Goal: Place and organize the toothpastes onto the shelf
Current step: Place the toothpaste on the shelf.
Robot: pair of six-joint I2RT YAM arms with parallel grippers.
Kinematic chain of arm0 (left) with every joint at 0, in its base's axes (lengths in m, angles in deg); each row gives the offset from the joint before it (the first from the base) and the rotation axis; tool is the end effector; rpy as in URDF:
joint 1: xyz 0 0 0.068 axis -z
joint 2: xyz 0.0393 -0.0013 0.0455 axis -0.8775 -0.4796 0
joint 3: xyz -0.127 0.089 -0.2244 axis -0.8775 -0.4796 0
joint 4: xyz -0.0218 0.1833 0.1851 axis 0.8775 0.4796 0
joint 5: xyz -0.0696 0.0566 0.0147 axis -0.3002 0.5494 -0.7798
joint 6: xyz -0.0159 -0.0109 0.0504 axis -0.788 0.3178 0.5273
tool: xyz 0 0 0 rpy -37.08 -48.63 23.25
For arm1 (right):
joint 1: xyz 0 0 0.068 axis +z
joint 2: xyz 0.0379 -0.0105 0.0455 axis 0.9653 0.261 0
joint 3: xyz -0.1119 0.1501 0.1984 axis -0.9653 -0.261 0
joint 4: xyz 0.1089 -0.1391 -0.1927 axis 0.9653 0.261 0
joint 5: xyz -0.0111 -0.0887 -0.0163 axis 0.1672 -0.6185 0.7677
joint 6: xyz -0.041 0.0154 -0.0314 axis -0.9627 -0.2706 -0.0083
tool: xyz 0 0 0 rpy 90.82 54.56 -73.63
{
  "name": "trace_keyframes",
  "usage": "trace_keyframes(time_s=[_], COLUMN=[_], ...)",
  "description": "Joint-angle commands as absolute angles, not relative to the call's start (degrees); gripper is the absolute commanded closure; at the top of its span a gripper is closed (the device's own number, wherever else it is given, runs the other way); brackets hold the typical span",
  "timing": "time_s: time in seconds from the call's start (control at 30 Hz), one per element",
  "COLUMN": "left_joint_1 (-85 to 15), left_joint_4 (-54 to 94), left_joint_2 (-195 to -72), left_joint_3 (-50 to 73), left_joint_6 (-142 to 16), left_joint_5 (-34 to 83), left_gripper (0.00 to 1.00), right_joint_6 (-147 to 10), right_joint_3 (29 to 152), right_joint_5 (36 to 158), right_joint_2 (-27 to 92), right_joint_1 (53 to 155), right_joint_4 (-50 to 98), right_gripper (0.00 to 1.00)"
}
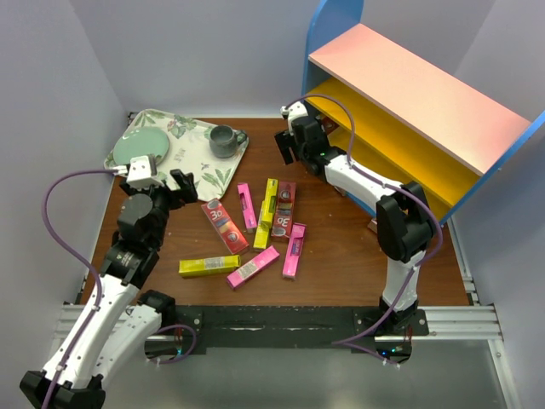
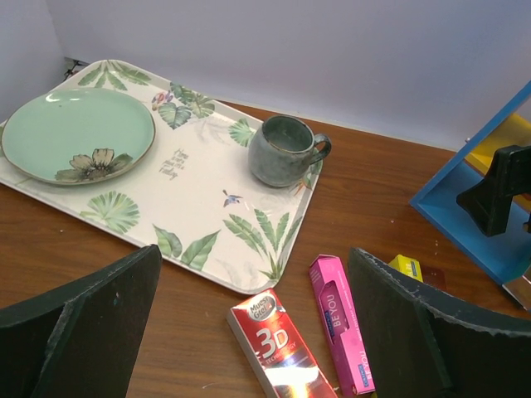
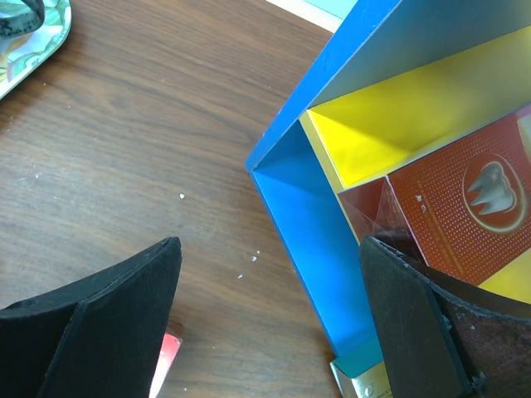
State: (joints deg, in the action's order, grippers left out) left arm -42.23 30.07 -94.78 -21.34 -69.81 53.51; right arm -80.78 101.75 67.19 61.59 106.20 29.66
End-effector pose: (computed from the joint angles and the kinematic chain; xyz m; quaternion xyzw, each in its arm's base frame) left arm 0.1519 -0.0392 0.3338 -0.1182 0.7254 -0.0875 0.6724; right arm 0.3944 0.2244 0.2663 -0.1759 0.8344 -0.0502 0.5200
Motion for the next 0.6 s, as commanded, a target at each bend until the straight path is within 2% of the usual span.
trace_keyframes(time_s=[0.0,0.57], left_joint_1=[-43.0,-43.5], left_joint_4=[28.5,28.4], left_joint_2=[-95.1,-95.6], left_joint_3=[-21.5,-21.5], left_joint_6=[-70.4,-70.6], left_joint_5=[52.3,51.6], left_gripper=[0.0,0.0], right_joint_6=[-82.1,-81.5], right_joint_3=[104.0,103.2], right_joint_5=[65.3,65.4], right_joint_2=[61.5,60.5], right_joint_1=[105.9,105.8], right_joint_4=[27.9,27.4], right_gripper=[0.07,0.07])
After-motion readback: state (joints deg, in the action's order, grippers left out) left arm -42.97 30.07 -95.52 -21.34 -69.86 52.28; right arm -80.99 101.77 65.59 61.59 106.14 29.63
